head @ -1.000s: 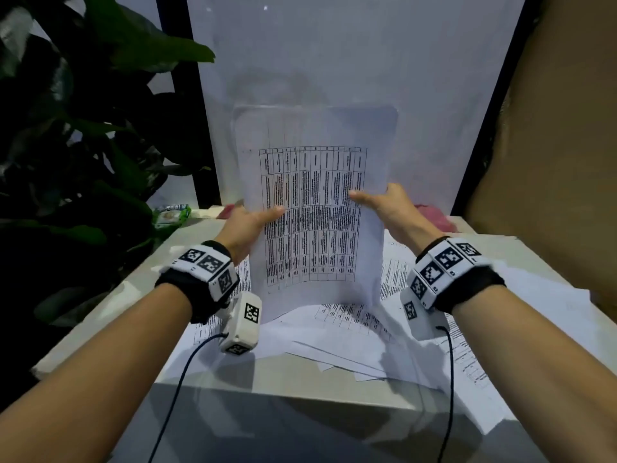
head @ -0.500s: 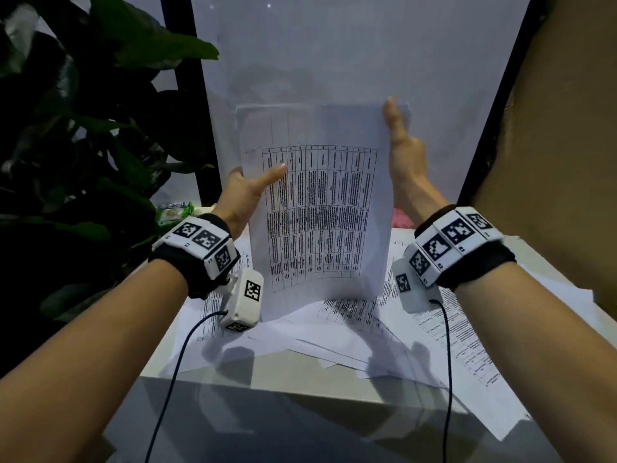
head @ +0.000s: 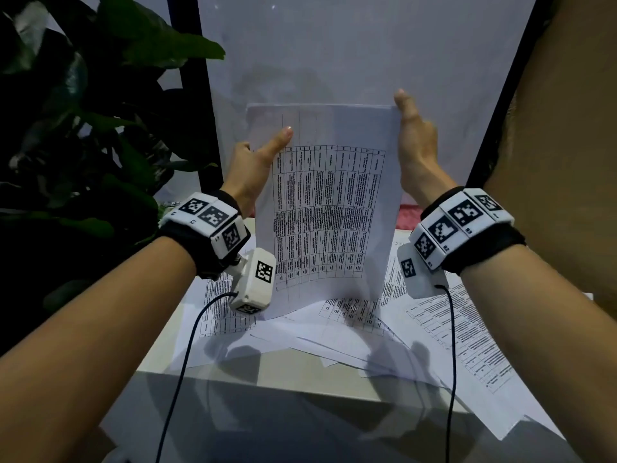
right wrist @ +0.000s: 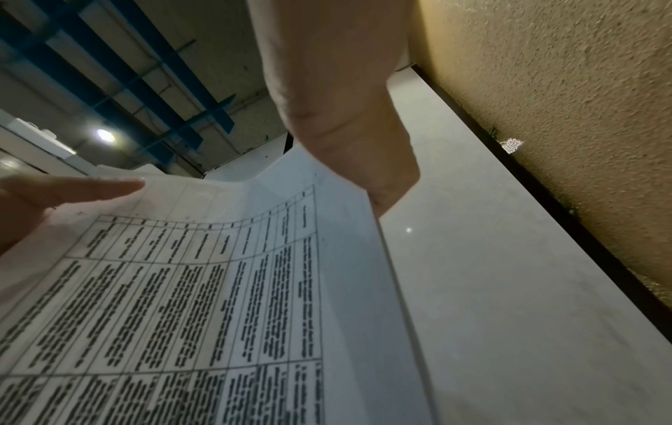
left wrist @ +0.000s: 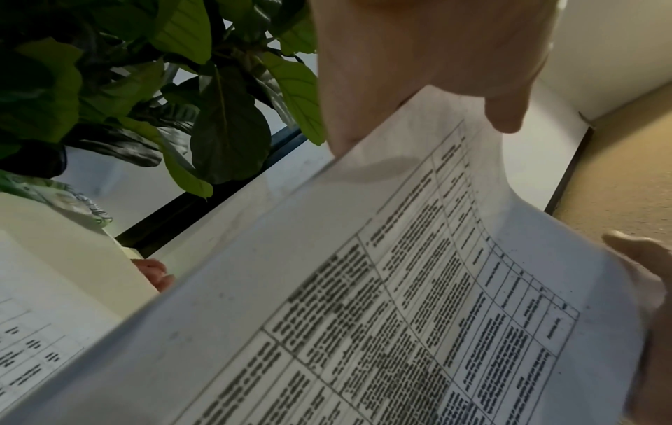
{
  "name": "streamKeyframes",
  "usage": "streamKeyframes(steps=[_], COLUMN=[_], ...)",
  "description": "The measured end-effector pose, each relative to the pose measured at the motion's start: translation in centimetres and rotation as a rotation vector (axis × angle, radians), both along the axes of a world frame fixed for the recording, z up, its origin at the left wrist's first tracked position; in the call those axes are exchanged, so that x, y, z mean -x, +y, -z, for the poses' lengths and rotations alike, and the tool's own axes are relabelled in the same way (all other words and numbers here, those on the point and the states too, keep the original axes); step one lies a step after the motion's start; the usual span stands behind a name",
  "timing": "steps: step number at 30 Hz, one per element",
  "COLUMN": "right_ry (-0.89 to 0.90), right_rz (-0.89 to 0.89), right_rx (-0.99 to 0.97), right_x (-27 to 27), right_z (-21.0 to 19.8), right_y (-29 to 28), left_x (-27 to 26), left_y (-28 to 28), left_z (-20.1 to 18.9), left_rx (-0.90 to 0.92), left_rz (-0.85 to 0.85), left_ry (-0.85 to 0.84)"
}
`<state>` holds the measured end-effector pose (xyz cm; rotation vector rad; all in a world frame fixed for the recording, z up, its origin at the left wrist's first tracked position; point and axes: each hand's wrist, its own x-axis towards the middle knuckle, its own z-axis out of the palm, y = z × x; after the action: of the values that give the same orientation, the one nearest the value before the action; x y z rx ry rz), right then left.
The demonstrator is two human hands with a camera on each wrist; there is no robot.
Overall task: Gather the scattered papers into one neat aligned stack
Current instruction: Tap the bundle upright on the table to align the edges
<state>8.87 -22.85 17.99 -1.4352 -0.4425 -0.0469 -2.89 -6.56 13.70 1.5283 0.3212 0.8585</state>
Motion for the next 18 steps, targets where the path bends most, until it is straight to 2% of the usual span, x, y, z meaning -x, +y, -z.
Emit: streamKeyframes(steps=[7,12,16,18], right_ry=[-0.027,-0.046,-0.149,-0.169], right_rz=[-0.012,-0.054,-0.232,-0.249], right_rx=[0.027,0.028,0.155,0.234], right_x=[-0.2,0.1,-0.6,-0.8], right_z=[0.3,0.1,1.5,2.7], right_y=[-0.2,-0.2,-0.9,-1.3], left_x=[0.3,-0.5,0.0,0.1], left_y=[-1.2,-1.3,-1.4,-1.0], left_z=[-3.4,-4.0,-3.9,-3.0], left_rx=[-0.101,-0.054,-0.070,-0.073], left_rz=[-0.112,-0.172,-0.100,-0.034], left_ry=[0.056,0.037,0.048,0.035])
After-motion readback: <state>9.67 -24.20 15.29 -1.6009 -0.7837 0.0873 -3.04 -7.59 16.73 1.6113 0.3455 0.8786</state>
